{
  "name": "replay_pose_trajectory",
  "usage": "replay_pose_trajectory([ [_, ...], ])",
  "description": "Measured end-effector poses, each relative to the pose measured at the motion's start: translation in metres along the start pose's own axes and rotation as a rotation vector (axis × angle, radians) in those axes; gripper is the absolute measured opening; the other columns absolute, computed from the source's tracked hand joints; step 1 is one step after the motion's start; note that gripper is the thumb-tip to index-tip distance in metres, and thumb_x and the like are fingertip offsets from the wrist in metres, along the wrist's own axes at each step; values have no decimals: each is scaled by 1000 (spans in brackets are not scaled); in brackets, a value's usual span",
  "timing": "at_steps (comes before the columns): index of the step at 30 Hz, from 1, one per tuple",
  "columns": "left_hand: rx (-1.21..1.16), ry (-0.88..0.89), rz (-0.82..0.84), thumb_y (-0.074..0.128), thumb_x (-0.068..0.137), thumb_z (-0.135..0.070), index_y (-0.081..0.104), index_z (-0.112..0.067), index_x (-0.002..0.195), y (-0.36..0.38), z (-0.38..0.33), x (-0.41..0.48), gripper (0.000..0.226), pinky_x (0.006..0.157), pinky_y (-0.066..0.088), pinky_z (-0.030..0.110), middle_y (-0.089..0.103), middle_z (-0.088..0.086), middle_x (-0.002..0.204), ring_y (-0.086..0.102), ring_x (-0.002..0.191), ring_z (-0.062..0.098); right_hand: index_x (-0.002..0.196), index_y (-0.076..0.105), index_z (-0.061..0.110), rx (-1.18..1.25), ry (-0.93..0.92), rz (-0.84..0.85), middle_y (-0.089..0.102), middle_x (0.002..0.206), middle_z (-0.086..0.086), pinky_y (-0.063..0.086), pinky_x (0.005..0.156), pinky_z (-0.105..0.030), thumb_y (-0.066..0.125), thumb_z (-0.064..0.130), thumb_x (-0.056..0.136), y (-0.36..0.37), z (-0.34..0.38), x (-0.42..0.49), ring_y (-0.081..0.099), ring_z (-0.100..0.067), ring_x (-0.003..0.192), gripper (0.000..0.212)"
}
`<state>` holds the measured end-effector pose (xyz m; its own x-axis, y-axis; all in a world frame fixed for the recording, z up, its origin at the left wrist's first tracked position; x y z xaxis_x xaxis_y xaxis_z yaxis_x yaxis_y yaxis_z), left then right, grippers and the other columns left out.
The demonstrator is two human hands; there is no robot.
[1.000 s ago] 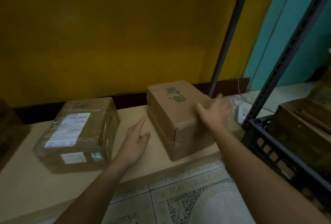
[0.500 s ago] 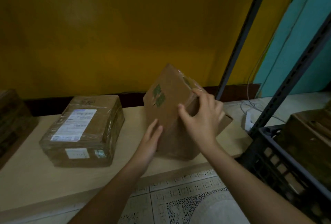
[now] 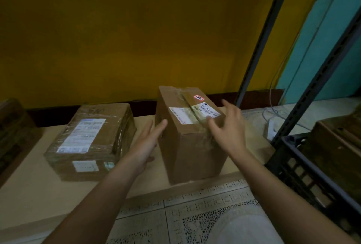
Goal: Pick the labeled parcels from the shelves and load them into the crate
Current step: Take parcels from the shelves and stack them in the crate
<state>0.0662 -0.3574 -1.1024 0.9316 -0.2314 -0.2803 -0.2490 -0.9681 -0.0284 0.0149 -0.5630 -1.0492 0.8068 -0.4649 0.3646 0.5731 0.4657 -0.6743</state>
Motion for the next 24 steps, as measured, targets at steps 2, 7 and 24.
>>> replay_pose_trajectory([
  [2,-3,-20,36,53,71,-69,16,-44,142,12,1,-4,84,98,31,50,30,-5,149,33,133,28,143,25,12,259,348,174,34,145,-11,33,107,-41,61,40,84,6,-32,0,36,-27,131,75],
  [7,-92,-21,134,61,75,-57,28,-44,138,28,-2,-9,73,71,47,31,52,-17,118,54,97,7,90,54,31,640,497,438,61,93,10,40,60,-24,57,33,87,24,-44,-11,56,-5,82,5],
  [24,85,498,153,49,93,-19,22,-59,132,16,-73,-68,63,92,46,26,29,-30,139,35,125,-3,140,27,37,480,-43,518,33,139,4,45,87,-12,59,14,87,-33,10,-19,46,-2,112,67],
])
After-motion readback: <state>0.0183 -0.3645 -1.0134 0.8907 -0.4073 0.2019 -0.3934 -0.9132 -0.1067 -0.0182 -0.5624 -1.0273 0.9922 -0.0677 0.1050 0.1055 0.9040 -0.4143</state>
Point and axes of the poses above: each hand's wrist, its own x-axis towards the middle knuckle, its own y-axis out of the palm, z = x × y, the point moved 5 cm from there along x, towards the middle knuckle
